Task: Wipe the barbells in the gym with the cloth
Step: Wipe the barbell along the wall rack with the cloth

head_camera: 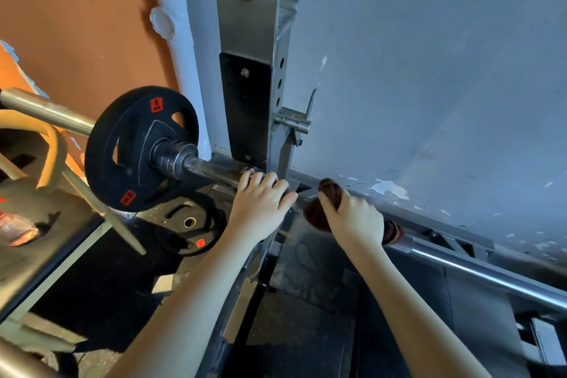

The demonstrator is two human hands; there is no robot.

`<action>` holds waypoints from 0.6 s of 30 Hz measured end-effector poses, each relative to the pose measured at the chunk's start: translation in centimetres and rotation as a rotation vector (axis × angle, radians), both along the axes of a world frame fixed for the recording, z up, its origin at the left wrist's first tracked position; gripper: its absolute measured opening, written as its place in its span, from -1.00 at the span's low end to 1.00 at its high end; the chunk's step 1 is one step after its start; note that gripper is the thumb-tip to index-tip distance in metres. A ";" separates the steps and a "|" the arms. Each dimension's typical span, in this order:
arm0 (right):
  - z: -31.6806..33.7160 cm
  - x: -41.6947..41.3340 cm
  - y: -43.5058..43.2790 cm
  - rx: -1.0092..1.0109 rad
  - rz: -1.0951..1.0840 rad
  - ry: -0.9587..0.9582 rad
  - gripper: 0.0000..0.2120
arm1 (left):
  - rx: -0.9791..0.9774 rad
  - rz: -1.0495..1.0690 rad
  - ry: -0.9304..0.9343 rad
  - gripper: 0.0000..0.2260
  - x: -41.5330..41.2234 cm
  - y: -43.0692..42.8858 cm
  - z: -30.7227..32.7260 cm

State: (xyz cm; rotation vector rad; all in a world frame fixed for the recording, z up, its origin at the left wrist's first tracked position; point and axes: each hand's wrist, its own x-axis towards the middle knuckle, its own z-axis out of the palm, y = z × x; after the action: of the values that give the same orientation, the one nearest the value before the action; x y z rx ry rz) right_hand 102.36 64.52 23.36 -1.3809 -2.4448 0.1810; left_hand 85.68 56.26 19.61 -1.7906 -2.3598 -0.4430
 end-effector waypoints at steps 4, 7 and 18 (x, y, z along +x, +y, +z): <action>1.1 -2.2 0.7 -0.305 -0.065 -0.035 -0.53 | 0.018 0.028 -0.011 -0.52 0.0 0.1 -0.1; -0.7 1.6 -0.6 0.058 0.087 -0.050 -0.61 | 0.055 0.027 0.003 -0.56 -0.1 0.1 -0.3; -0.7 -2.4 -1.3 -0.005 0.117 -0.050 -0.60 | 0.052 0.027 0.028 -0.58 0.1 -0.7 -0.3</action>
State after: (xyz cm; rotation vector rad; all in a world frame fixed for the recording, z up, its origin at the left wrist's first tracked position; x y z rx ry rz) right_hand 99.95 63.26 22.70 -1.2588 -2.5702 0.1815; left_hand 85.80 55.52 19.28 -1.7292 -2.3285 -0.4685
